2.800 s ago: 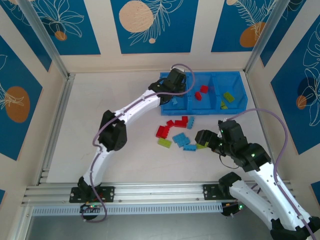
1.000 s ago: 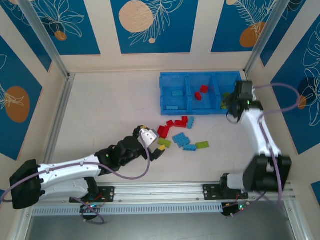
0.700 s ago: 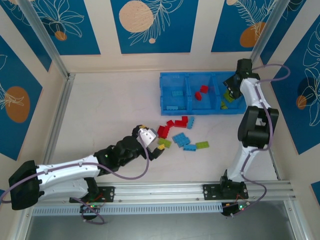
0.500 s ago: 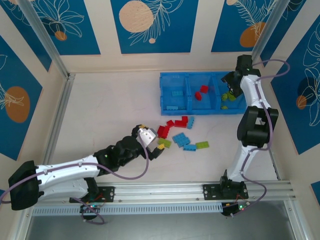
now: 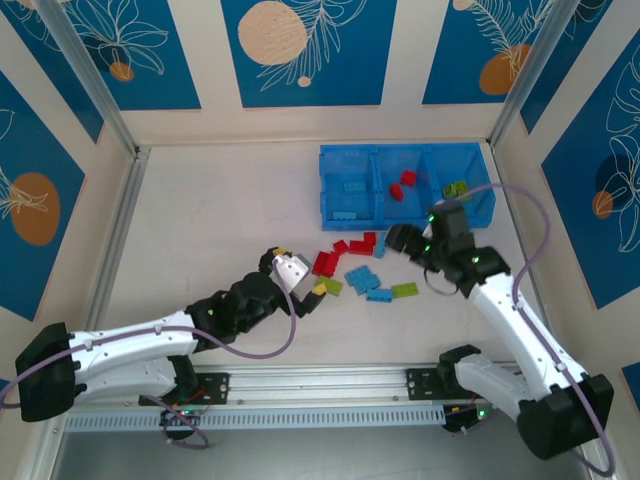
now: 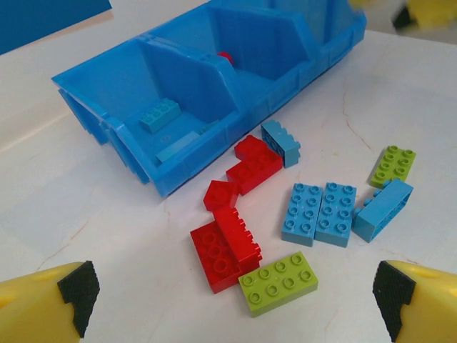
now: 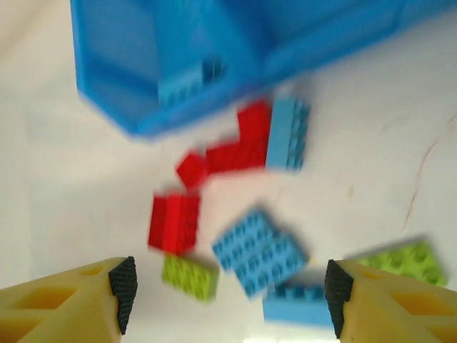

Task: Sort the legos into containers by color

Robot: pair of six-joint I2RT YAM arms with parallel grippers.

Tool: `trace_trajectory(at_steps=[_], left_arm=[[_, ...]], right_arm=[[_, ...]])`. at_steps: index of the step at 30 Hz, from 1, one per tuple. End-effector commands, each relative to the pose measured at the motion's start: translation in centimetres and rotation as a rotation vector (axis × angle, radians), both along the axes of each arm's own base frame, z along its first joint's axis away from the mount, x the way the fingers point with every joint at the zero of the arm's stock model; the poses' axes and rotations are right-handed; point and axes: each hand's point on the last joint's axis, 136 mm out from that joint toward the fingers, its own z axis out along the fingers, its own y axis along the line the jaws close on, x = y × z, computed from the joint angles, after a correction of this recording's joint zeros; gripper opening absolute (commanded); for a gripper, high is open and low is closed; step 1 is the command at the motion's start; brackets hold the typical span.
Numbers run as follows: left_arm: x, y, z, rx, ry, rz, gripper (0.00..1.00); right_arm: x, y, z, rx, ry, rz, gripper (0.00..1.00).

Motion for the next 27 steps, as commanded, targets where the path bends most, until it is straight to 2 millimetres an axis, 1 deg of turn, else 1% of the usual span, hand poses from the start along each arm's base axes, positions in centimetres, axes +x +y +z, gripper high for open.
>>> trace_trajectory(at_steps=[1,2,4,6,9,11,14,16,18,20,24,27], left_arm=[[0.0,0.3,0.5,-0.020,-0.008,0.012,1.00],[0.0,0.3,0.5,-0.022,-0.007,0.011,1.00],[0.0,0.2,0.3,-0.020,-0.003,0.006,1.00],[-0.1,0.1,0.3,-0.020,-0.002,0.002,1.00],[-0.4,-0.3,0.2,-0.020,-0.002,-0.029,1.00],[-1.0,-0.9,0.1,-0.017,0.003,-0.076,1.00],[-1.3,-1.3,0.0,-0.018,0.007,-0.105,1.00],[-1.2,-1.3,-0.1,-0.011,0.007,-0.100,1.00],[-1.1,-1.2,-0.1,0.000,0.004,-0.095,1.00],[-1.1,-1.1,-0.1,0.000,0.003,-0.091,1.00],[-1.2,-1.3,-0.2,0.000,0.010,-0.103,1.00],[-1.2,-1.5,-0.3,0.003,0.016,-0.107,1.00]], right_arm=[[-3.0,0.2,-4.0,-0.138,0.097,0.061,0.73],[-3.7,0.4,-4.7,-0.167,0.123,0.080,0.73],[-4.9,0.5,-6.4,-0.243,0.180,0.115,0.78],[-5.6,0.8,-7.7,-0.287,0.227,0.146,0.83],[-5.6,1.3,-9.3,-0.316,0.267,0.155,0.89],[-5.1,1.7,-9.8,-0.313,0.270,0.152,0.91],[-4.1,2.8,-10.5,-0.287,0.259,0.157,0.91],[-3.7,3.1,-11.2,-0.296,0.264,0.164,0.92],[-3.6,3.3,-12.2,-0.311,0.286,0.171,0.94],[-3.6,3.5,-13.0,-0.312,0.307,0.175,0.94],[-3.6,2.9,-14.2,-0.357,0.345,0.135,0.88],[-3.8,3.1,-14.8,-0.373,0.352,0.139,0.84]])
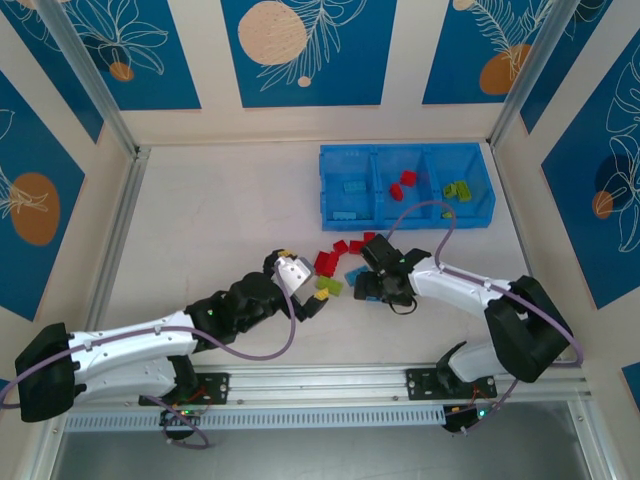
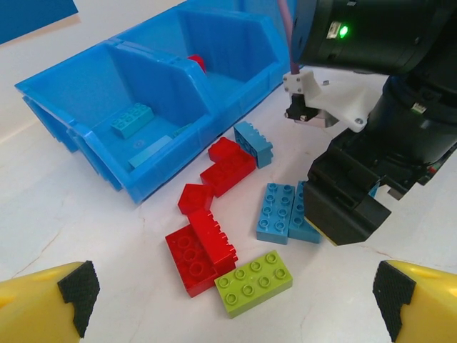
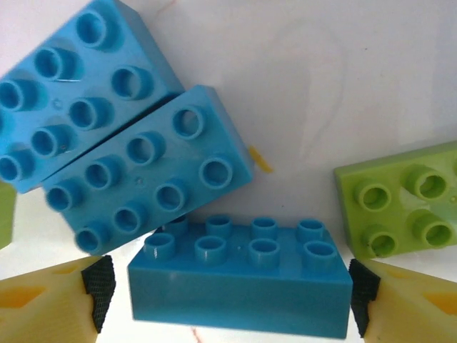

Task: Sort the legos into containers by color

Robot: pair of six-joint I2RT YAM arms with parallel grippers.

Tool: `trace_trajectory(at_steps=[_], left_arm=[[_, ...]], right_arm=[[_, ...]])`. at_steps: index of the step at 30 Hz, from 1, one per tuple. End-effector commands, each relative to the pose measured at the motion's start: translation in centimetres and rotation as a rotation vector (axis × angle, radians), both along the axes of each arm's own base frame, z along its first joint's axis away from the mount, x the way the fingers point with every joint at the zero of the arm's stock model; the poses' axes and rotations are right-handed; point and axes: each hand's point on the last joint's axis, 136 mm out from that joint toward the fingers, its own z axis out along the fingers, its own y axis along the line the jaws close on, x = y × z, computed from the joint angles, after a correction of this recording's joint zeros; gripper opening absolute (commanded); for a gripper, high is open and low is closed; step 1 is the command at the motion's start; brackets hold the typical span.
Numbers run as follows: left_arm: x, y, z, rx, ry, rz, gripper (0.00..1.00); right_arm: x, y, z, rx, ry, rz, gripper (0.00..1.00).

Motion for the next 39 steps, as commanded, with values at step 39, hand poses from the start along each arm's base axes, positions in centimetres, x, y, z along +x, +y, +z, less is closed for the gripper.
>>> trace_trajectory(at_steps=[39], left_arm=[[4.3,7.0,1.0,0.072,-0.121,0.411,1.00]], right_arm=[[30.4,7.1,16.8,-0.024,-0.449,0.035,0.86]])
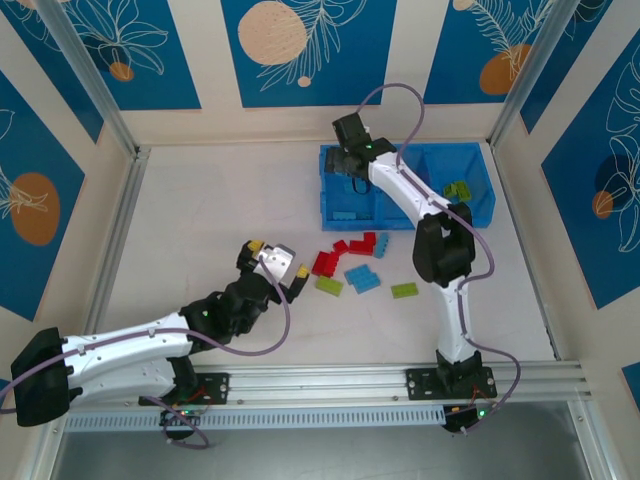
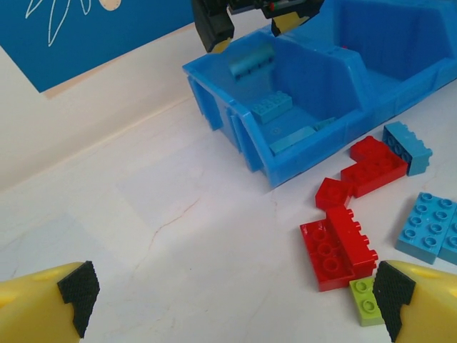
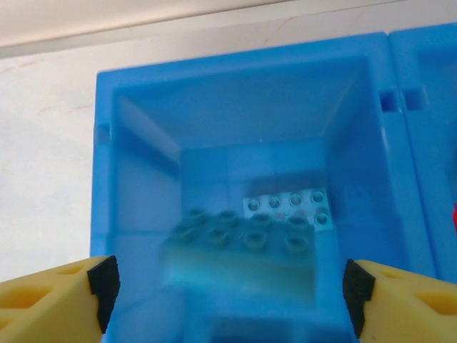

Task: Sort the legos into containers by color

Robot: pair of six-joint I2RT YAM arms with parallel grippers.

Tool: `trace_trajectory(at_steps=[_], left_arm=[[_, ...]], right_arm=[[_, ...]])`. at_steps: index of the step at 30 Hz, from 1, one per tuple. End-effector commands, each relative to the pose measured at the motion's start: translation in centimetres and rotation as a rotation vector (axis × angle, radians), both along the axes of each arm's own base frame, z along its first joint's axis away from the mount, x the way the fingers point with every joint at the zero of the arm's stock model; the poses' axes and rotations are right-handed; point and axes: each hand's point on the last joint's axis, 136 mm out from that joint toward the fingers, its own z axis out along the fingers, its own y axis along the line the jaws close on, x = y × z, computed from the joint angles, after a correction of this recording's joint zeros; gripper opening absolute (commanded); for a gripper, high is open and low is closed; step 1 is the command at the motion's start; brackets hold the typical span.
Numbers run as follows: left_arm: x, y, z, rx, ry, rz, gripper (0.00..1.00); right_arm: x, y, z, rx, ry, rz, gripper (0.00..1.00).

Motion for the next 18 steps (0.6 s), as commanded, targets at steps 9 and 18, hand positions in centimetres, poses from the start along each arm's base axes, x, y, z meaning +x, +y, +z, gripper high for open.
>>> trace_trajectory(at_steps=[9,18], left_arm=[[1.0,-0.2,-1.8,0.024,0.037,0.033,1.00],[2.2,-1.4,-5.1,-0.094,0.365,0.084,0.99]], right_arm=[[-11.3,-0.5,10.7,0.163,-0.080,0.134,0.87],[-29.3,-2.9,5.5,0.277,-0.023,0.291,0.87]])
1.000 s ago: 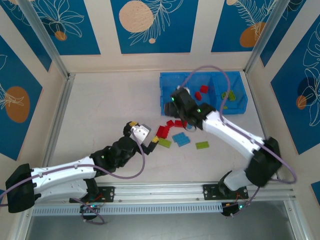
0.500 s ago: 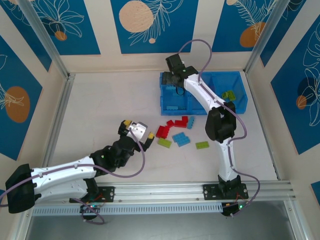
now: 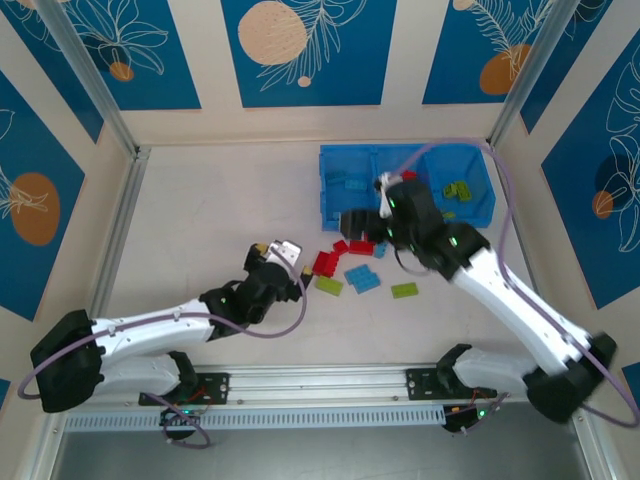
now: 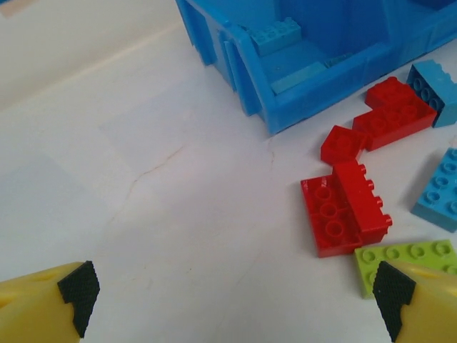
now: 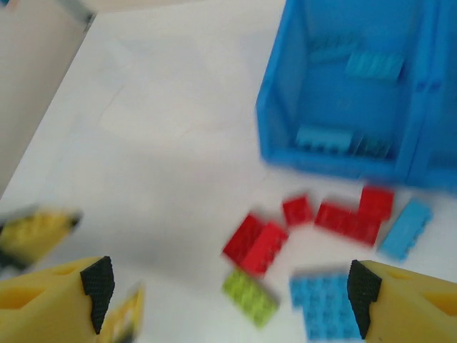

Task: Sort the legos into containers by color

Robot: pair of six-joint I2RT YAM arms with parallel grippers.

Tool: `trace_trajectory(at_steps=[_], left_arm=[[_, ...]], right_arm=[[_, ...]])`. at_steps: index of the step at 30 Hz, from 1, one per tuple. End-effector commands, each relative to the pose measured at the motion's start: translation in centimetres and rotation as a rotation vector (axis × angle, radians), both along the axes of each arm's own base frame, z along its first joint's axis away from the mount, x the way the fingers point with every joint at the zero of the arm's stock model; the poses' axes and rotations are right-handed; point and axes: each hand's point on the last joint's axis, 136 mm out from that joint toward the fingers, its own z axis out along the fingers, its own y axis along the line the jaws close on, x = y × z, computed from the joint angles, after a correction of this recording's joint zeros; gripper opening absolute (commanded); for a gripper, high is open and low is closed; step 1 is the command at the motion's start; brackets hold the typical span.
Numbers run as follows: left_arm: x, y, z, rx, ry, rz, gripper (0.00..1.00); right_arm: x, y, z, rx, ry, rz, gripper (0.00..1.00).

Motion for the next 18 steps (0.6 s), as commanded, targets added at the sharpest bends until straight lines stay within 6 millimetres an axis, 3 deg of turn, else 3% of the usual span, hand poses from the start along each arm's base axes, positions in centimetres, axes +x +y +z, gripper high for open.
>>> trace_trajectory(at_steps=[1,6,10,14,18], left_arm=[[0.2,-0.8,-1.0,-0.143,0.220,0.040,0.99],[0.9,-2.9,-3.7,-0.222,0.516,0.013,0.94],[2.3,-4.8,-5.8,-0.210,0.651,0.027,0.85],[3.4,-6.3,-8.5,-0.203,0.744,0.021,0.66],[3.8,-7.0,-10.8,-0.181,0.802,0.018,0.57]], right_arm=[[-3.8,-2.1,-5.5,-0.011,0.132,-0.034,0.87],[-7.7,-4.5,-9.2,0.009,0.231,-0.065,0.87],[-8.1,-4.8,-10.2,0.018,0.252,-0.083,0.87],[-7.8,-4.6,-9.8,0.021,0.245,-0.081,0.87],[-7.8,-4.5,-9.7,0.027,0.246,-0.082,0.87]])
